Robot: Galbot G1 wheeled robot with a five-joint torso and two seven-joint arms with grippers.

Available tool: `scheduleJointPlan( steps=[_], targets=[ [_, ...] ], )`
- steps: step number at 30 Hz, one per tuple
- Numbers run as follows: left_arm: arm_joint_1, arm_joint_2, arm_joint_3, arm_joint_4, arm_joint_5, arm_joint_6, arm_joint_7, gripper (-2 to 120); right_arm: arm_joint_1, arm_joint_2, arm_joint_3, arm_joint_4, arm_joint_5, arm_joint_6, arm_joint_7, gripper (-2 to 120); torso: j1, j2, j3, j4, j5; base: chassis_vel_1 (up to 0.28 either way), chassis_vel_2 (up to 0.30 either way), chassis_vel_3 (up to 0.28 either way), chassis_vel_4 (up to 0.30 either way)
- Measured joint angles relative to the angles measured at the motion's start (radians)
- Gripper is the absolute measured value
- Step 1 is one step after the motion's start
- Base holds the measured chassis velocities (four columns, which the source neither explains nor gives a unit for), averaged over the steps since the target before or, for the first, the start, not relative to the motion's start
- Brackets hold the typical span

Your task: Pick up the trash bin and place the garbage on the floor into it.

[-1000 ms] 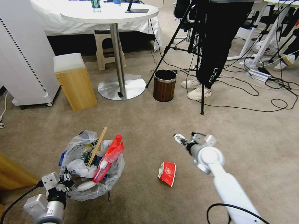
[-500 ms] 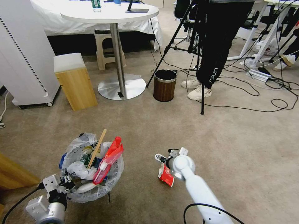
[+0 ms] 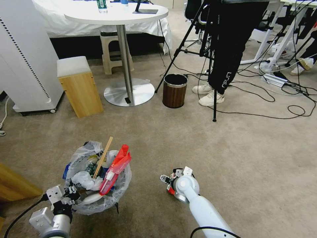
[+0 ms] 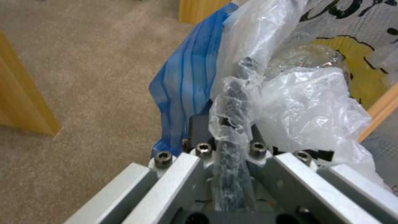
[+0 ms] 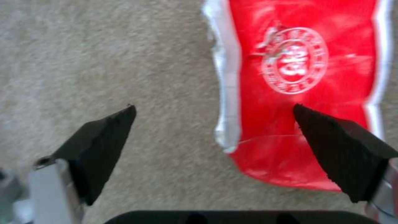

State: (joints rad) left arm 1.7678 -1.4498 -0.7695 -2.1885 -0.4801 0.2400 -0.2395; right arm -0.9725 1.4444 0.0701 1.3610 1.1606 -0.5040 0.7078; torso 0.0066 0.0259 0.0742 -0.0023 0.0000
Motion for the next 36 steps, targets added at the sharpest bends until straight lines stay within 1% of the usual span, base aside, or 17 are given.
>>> scheduleJointPlan(
  steps=[1, 2, 5, 7, 8, 10, 13, 15, 17, 19, 21, 22, 25, 26, 32, 34, 36],
  targets=[
    [-0.001, 0.0, 0.0, 0.0, 0.0, 0.0, 0.0, 0, -0.003, 0.001, 0.0, -0.005, -0.009, 0.006, -0.001, 93, 0.0, 0.0, 0.0, 0.0, 0.0, 0.0, 0.0, 0.0, 0.0],
    [-0.001, 0.0, 0.001, 0.0, 0.0, 0.0, -0.001, 0, -0.008, 0.003, -0.001, -0.015, -0.028, 0.016, -0.007, 85, 0.0, 0.0, 0.0, 0.0, 0.0, 0.0, 0.0, 0.0, 0.0],
    [-0.001, 0.001, 0.001, 0.001, 0.0, -0.001, -0.001, 0, -0.009, 0.006, -0.001, -0.026, -0.041, 0.024, -0.008, 80, 0.0, 0.0, 0.0, 0.0, 0.0, 0.0, 0.0, 0.0, 0.0],
    [-0.002, 0.003, 0.0, 0.004, 0.0, -0.001, -0.002, 0, -0.01, 0.006, -0.005, -0.042, -0.069, 0.042, -0.014, 68, 0.0, 0.0, 0.0, 0.0, -0.0001, 0.0, 0.0, 0.0, 0.0],
    [-0.002, 0.003, 0.0, 0.004, 0.0, -0.001, -0.002, 0, -0.01, 0.006, -0.005, -0.042, -0.069, 0.042, -0.014, 68, 0.0, 0.0, 0.0, 0.0, -0.0001, 0.0, 0.0, 0.0, 0.0],
    [-0.003, 0.003, 0.001, 0.007, 0.0, -0.004, -0.002, 0, -0.011, 0.006, -0.007, -0.053, -0.086, 0.057, -0.018, 57, 0.0, 0.0, 0.0, -0.0001, -0.0001, 0.0, 0.0, 0.0, 0.0],
    [-0.004, 0.002, 0.004, 0.01, 0.001, -0.005, -0.002, 0, -0.013, 0.006, -0.012, -0.06, -0.104, 0.069, -0.021, 50, 0.0, 0.0, 0.0, -0.0001, -0.0001, 0.0, 0.0, 0.0, 0.0],
    [-0.004, 0.001, 0.007, 0.011, 0.004, -0.007, -0.002, 0, -0.016, 0.006, -0.015, -0.065, -0.118, 0.077, -0.022, 38, 0.0, 0.0, 0.0, -0.0001, -0.0001, 0.0, 0.0, 0.0, 0.0],
    [-0.004, 0.001, 0.008, 0.011, 0.005, -0.008, -0.002, 0, -0.017, 0.005, -0.016, -0.067, -0.123, 0.079, -0.022, 37, 0.0, 0.0, 0.0, -0.0001, 0.0, 0.0, 0.0, 0.0, 0.0],
    [-0.003, 0.001, 0.009, 0.012, 0.005, -0.01, -0.002, 0, -0.019, 0.002, -0.02, -0.069, -0.134, 0.086, -0.027, 24, 0.0, 0.0, 0.0, 0.0, 0.0001, 0.0, 0.0, 0.0, 0.0],
    [-0.002, 0.001, 0.009, 0.012, 0.005, -0.01, -0.002, 0, -0.019, 0.002, -0.021, -0.069, -0.136, 0.087, -0.028, 22, 0.0, 0.0, 0.0, 0.0001, 0.0001, 0.0, 0.0, 0.0, 0.0],
    [-0.002, 0.002, 0.011, 0.012, 0.005, -0.011, -0.002, 0, -0.02, -0.001, -0.025, -0.069, -0.144, 0.094, -0.033, 14, 0.0, 0.0, 0.0, 0.0002, 0.0003, 0.0, 0.0, 0.0, 0.0],
    [-0.001, 0.002, 0.013, 0.012, 0.006, -0.011, -0.002, 0, -0.021, -0.004, -0.027, -0.066, -0.15, 0.097, -0.037, 7, 0.0, 0.0, 0.0, 0.0003, 0.0004, 0.0, 0.0, 0.0, 0.0],
    [-0.001, 0.002, 0.015, 0.014, 0.007, -0.013, -0.002, 0, -0.025, -0.012, -0.031, -0.056, -0.16, 0.104, -0.042, 0, 0.0, 0.0, 0.0, 0.0003, 0.0004, 0.0, 0.0, 0.0, 0.0],
    [-0.002, 0.003, 0.018, 0.016, 0.009, -0.013, -0.001, 0, -0.044, -0.046, -0.04, -0.012, -0.186, 0.129, -0.064, 0, 0.0, 0.0, 0.0, 0.0001, 0.0003, 0.0, 0.0, 0.0, 0.0],
    [-0.005, 0.006, 0.018, 0.016, 0.008, -0.013, -0.001, 0, -0.066, -0.082, -0.049, 0.039, -0.199, 0.156, -0.092, 0, 0.0, 0.0, 0.0, 0.0001, 0.0003, 0.0, 0.0, 0.0, 0.0],
    [-0.01, 0.012, 0.016, 0.019, 0.004, -0.013, -0.001, 0, -0.102, -0.141, -0.056, 0.129, -0.215, 0.221, -0.146, 0, 0.0, 0.0, 0.0, -0.0001, 0.0001, 0.0, 0.0, 0.0, 0.0]
  ],
)
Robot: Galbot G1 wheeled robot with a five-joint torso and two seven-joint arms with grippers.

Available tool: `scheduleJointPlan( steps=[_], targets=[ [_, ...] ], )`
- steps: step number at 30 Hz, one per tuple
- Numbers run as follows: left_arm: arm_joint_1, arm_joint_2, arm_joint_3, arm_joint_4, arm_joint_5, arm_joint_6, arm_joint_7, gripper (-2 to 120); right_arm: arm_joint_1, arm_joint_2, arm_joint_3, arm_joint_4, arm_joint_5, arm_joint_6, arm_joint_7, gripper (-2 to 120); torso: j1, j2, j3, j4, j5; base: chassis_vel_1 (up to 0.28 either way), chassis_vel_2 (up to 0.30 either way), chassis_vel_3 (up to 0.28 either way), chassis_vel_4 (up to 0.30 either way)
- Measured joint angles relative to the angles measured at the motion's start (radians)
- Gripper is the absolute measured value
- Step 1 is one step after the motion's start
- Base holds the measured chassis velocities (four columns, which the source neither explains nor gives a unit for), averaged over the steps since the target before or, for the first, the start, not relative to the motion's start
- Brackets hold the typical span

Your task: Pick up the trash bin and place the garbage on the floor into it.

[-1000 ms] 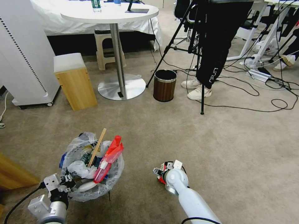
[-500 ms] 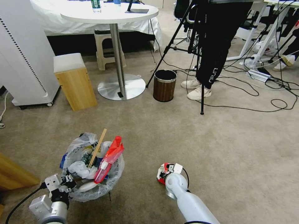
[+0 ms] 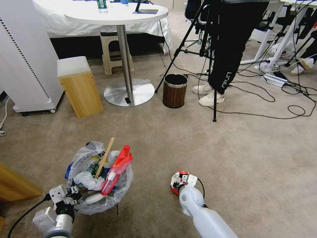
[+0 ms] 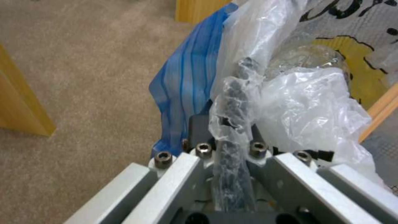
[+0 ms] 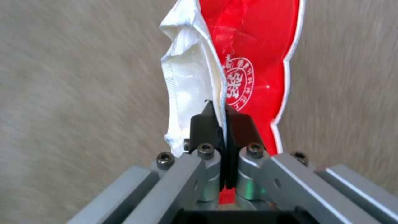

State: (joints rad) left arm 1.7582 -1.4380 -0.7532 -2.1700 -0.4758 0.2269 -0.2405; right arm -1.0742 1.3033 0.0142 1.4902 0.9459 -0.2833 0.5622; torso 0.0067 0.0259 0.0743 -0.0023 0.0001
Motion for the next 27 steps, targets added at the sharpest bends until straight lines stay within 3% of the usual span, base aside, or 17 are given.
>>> scheduleJointPlan(
  steps=[4, 6, 7, 10, 11, 14, 20, 27],
  targets=[
    [-0.004, 0.002, 0.0, 0.005, -0.002, 0.0, 0.0, 0, -0.03, -0.055, 0.0, 0.089, -0.016, 0.077, -0.058, 0, 0.0, 0.0, 0.0, 0.0001, 0.0003, 0.0, 0.0, 0.0, 0.0],
    [-0.008, 0.004, 0.003, 0.009, -0.002, 0.001, -0.001, 0, -0.069, -0.172, 0.006, 0.238, -0.045, 0.19, -0.162, 0, 0.0, 0.0, 0.0, 0.0, -0.0001, 0.0, 0.0, 0.0, 0.0],
    [-0.008, 0.004, 0.003, 0.009, -0.002, 0.001, -0.001, 0, -0.069, -0.172, 0.006, 0.238, -0.045, 0.19, -0.162, 0, 0.0, 0.0, 0.0, 0.0, -0.0001, 0.0, 0.0, 0.0, 0.0],
    [-0.012, 0.003, 0.01, 0.009, -0.002, 0.004, -0.002, 0, -0.085, -0.293, -0.009, 0.364, -0.1, 0.337, -0.301, 0, 0.0, 0.0, 0.0, -0.0002, 0.0, 0.0, 0.0, 0.0, 0.0],
    [-0.012, 0.003, 0.01, 0.009, -0.002, 0.004, -0.002, 0, -0.085, -0.293, -0.009, 0.364, -0.1, 0.337, -0.301, 0, 0.0, 0.0, 0.0, -0.0002, 0.0, 0.0, 0.0, 0.0, 0.0],
    [-0.009, -0.001, 0.012, 0.006, 0.001, 0.005, -0.003, 0, -0.054, -0.371, -0.077, 0.446, -0.154, 0.437, -0.372, 0, 0.0, 0.0, 0.0, 0.0, 0.0, 0.0, 0.0, 0.0, 0.0],
    [0.002, -0.005, 0.01, -0.009, 0.005, 0.005, -0.003, 0, 0.067, -0.445, -0.229, 0.528, -0.176, 0.509, -0.436, 0, 0.0, 0.0, 0.0, 0.0003, -0.0001, 0.0, 0.0, 0.0, 0.0],
    [0.012, -0.015, 0.008, -0.03, 0.013, 0.005, -0.003, 0, 0.293, -0.459, -0.433, 0.551, -0.12, 0.477, -0.433, 0, 0.0, 0.0, 0.0, 0.0002, -0.0002, 0.0, 0.0, 0.0, 0.0]
  ],
)
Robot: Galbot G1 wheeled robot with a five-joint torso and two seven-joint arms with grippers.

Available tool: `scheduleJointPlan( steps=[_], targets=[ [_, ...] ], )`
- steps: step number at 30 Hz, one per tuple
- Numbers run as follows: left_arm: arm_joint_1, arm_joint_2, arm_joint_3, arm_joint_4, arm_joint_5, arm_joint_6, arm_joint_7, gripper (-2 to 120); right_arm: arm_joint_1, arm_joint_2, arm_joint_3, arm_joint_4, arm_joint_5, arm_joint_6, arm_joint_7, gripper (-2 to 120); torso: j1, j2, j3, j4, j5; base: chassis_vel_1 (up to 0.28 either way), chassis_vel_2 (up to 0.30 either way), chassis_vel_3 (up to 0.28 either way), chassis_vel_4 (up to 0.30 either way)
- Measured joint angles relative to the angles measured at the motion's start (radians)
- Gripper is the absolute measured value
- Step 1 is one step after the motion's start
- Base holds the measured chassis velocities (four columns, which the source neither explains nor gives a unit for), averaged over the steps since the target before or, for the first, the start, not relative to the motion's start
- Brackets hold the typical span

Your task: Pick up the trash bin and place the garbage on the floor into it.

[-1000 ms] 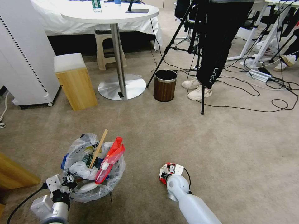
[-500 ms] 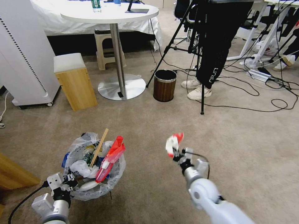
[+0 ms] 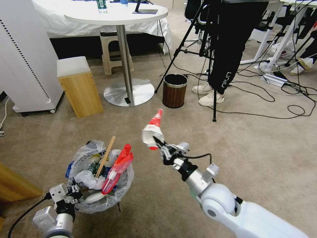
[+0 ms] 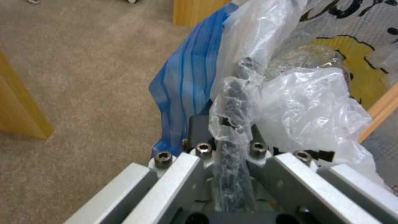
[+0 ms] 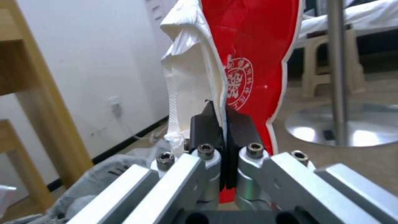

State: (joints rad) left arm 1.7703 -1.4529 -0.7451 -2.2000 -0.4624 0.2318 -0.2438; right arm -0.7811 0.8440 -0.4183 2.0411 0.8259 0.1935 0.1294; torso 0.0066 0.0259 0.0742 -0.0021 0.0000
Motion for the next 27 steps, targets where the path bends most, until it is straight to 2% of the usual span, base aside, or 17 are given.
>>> scheduleJointPlan(
  steps=[5, 8, 14, 20, 27],
  targets=[
    [0.012, -0.007, 0.0, -0.01, 0.006, 0.0, 0.0, 0, 0.082, 0.029, -0.074, -0.068, 0.005, -0.01, 0.018, 0, 0.0, 0.0, 0.0, 0.0, -0.0001, 0.0, 0.0, 0.0, 0.0],
    [0.03, -0.013, 0.0, -0.03, 0.013, 0.0, 0.0, 0, 0.126, 0.072, -0.127, -0.135, 0.003, -0.012, 0.026, 0, 0.0, 0.0, 0.0, 0.0, 0.0001, 0.0, 0.0, 0.0, 0.0],
    [0.041, -0.014, -0.004, -0.049, 0.016, 0.0, 0.001, 0, 0.14, 0.099, -0.159, -0.122, 0.005, -0.018, 0.03, 0, 0.0, 0.0, 0.0, 0.0, 0.0001, 0.0, 0.0, 0.0, 0.0],
    [0.044, -0.019, -0.005, -0.065, 0.019, 0.003, 0.0, 0, 0.167, 0.088, -0.213, -0.08, 0.013, -0.024, 0.022, 0, 0.0, 0.0, 0.0, -0.0002, 0.0, 0.0, 0.0, 0.0, 0.0],
    [0.06, -0.025, -0.003, -0.078, 0.028, 0.003, 0.001, 0, 0.201, 0.116, -0.245, -0.125, 0.012, -0.028, 0.029, 0, 0.0, 0.0, 0.0, -0.0001, 0.0001, 0.0, 0.0, 0.0, 0.0]
  ],
)
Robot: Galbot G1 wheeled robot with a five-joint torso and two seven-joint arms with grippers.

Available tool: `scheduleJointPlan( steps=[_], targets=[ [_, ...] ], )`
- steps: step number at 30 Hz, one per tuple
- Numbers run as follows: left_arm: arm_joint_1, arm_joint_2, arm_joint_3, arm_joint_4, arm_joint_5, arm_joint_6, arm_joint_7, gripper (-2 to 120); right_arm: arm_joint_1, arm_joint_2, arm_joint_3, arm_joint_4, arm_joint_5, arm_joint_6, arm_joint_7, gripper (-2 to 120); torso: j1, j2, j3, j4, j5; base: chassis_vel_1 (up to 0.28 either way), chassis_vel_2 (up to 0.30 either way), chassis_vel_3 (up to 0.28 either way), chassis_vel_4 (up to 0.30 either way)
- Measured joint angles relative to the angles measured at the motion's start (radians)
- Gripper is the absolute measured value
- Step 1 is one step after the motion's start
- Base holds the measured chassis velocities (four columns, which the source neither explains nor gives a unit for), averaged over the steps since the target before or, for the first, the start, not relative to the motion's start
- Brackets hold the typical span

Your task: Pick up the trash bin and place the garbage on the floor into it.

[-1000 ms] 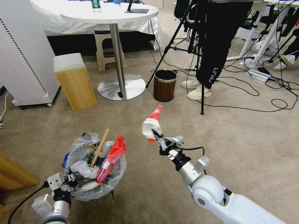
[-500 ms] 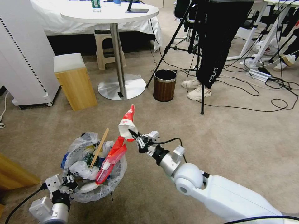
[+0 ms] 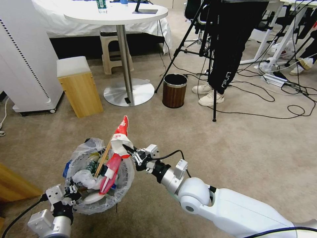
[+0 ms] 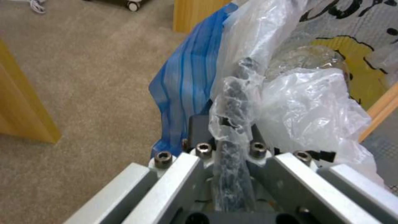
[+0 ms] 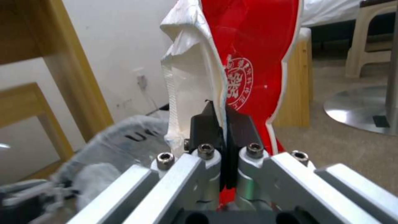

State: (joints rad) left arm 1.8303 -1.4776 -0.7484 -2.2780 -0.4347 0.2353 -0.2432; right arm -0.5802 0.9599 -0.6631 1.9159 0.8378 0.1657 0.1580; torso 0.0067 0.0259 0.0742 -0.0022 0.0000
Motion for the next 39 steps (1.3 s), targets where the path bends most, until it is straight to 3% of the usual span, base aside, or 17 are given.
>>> scheduleJointPlan(
  steps=[5, 10, 26, 39],
  targets=[
    [0.022, -0.008, 0.001, -0.026, 0.012, 0.0, 0.004, 0, 0.032, 0.045, -0.038, -0.049, 0.001, -0.004, 0.007, 0, 0.0, 0.0, 0.0, 0.0002, 0.0001, 0.0, 0.0, 0.0, 0.0],
    [0.032, -0.012, 0.0, -0.035, 0.019, 0.0, 0.007, 0, 0.034, 0.046, -0.049, -0.022, 0.011, -0.009, 0.008, 0, 0.0, 0.0, 0.0, 0.0001, 0.0, 0.0, 0.0, 0.0, 0.0],
    [0.034, -0.026, 0.007, -0.038, 0.043, -0.002, 0.01, 0, -0.006, -0.047, -0.022, 0.164, 0.053, -0.036, 0.002, 0, 0.0, 0.0, 0.0, 0.0, 0.0, 0.0, 0.0, 0.0, 0.0],
    [0.056, -0.044, 0.014, -0.074, 0.067, -0.004, 0.018, 0, 0.02, 0.037, -0.127, 0.047, 0.058, -0.034, 0.006, 0, 0.0, 0.0, 0.0, 0.0001, 0.0, 0.0, 0.0, 0.0, 0.0]
  ],
)
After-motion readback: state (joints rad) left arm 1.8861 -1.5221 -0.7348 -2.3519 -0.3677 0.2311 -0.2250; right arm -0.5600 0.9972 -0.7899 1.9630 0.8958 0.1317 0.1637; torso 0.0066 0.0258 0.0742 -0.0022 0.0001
